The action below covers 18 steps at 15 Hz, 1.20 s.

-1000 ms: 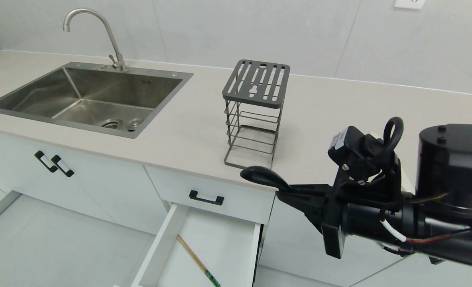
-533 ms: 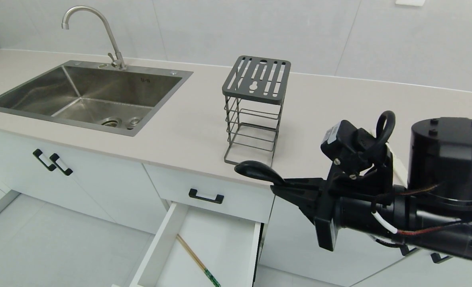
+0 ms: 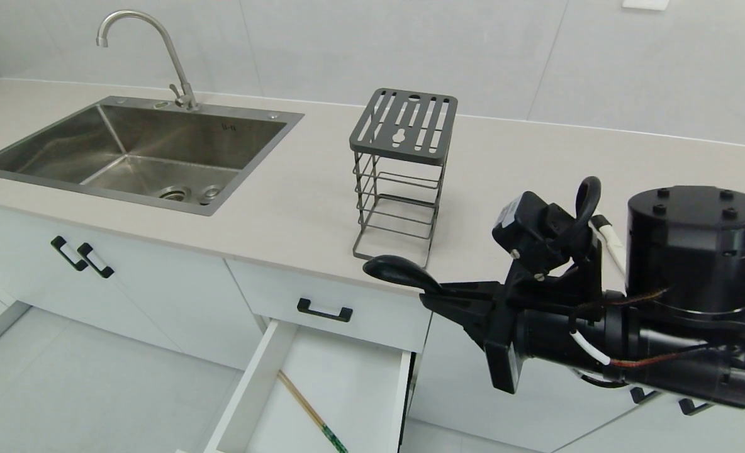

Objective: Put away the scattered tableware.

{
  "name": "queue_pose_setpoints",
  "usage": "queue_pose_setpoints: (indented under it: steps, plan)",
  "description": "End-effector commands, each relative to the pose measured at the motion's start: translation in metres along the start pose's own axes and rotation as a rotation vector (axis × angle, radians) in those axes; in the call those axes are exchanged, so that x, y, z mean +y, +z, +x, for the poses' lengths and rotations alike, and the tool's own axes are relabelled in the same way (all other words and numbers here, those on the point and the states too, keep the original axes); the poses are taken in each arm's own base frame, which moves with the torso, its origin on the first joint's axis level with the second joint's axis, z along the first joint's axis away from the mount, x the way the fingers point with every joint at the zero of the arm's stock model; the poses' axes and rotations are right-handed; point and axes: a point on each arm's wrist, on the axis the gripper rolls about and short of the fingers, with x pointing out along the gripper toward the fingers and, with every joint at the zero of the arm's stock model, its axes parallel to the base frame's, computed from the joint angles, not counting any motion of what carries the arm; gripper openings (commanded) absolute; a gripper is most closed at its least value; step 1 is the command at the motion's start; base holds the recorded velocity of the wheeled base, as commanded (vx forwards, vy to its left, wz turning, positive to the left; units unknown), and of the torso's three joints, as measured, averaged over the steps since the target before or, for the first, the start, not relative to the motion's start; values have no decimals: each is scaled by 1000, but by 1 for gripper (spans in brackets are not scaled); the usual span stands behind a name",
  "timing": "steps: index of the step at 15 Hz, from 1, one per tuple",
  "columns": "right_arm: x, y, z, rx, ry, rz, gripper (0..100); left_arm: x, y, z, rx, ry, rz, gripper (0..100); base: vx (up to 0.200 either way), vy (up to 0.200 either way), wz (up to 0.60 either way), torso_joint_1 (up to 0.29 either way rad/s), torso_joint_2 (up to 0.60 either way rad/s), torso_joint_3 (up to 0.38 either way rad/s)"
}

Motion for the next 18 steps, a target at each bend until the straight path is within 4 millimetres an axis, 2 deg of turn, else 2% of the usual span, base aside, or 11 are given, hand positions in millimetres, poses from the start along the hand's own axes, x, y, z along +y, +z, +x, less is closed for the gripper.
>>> queue_pose_setpoints:
  steps: [1, 4, 8, 18]
  plan:
    - [0, 2, 4, -4, 3, -3, 0, 0, 0, 0, 1, 0, 0, 100, 0, 0, 0, 0, 0, 0]
    - [0, 0, 6, 3, 5, -2, 0, 0, 0, 0, 1, 0, 0, 100, 0, 0, 0, 0, 0, 0]
    - [0, 3, 6, -6, 4, -5, 0, 0, 0, 0, 1, 0, 0, 100, 0, 0, 0, -154, 312, 159]
    - [4, 7, 4, -19, 13, -15, 0, 0, 0, 0, 1, 0, 0, 100, 0, 0, 0, -56, 107, 55]
